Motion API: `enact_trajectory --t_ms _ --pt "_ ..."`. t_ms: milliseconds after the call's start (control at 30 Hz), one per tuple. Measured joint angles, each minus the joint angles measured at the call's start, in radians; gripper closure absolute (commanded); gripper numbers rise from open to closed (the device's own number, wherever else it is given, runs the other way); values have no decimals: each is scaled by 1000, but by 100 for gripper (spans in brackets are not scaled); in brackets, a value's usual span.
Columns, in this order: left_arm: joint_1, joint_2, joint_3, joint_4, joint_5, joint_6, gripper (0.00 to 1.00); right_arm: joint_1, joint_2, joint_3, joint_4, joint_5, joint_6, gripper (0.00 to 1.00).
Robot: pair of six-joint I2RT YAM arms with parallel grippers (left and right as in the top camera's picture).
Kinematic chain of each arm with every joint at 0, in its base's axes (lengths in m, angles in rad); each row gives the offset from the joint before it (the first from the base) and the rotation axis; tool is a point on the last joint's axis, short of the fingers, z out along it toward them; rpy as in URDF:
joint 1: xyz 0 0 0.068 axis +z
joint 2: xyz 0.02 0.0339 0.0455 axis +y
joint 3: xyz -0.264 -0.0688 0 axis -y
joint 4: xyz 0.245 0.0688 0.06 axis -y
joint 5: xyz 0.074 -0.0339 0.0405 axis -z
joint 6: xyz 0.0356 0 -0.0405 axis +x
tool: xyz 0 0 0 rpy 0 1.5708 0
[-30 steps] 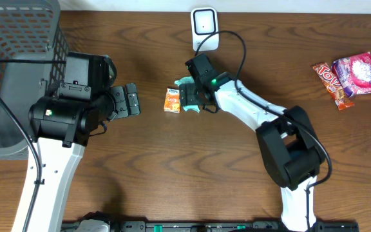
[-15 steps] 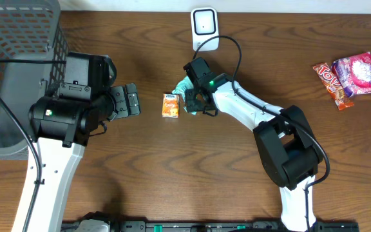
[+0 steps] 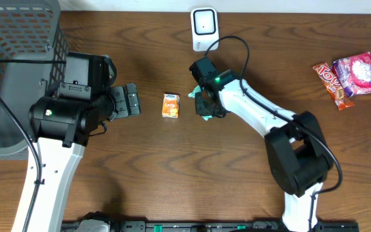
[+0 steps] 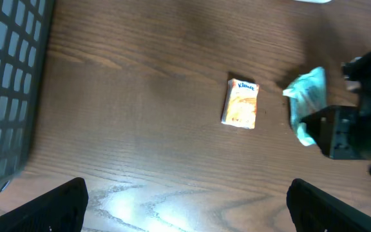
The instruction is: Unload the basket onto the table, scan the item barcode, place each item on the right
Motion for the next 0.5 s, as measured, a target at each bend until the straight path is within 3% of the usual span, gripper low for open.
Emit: enact_trajectory --t_ms 333,500 --pt "0 0 0 0 0 0 2 -19 -33 0 -71 28 61 99" --pt "0 0 0 0 0 0 2 -32 -33 0 -108 29 109 95"
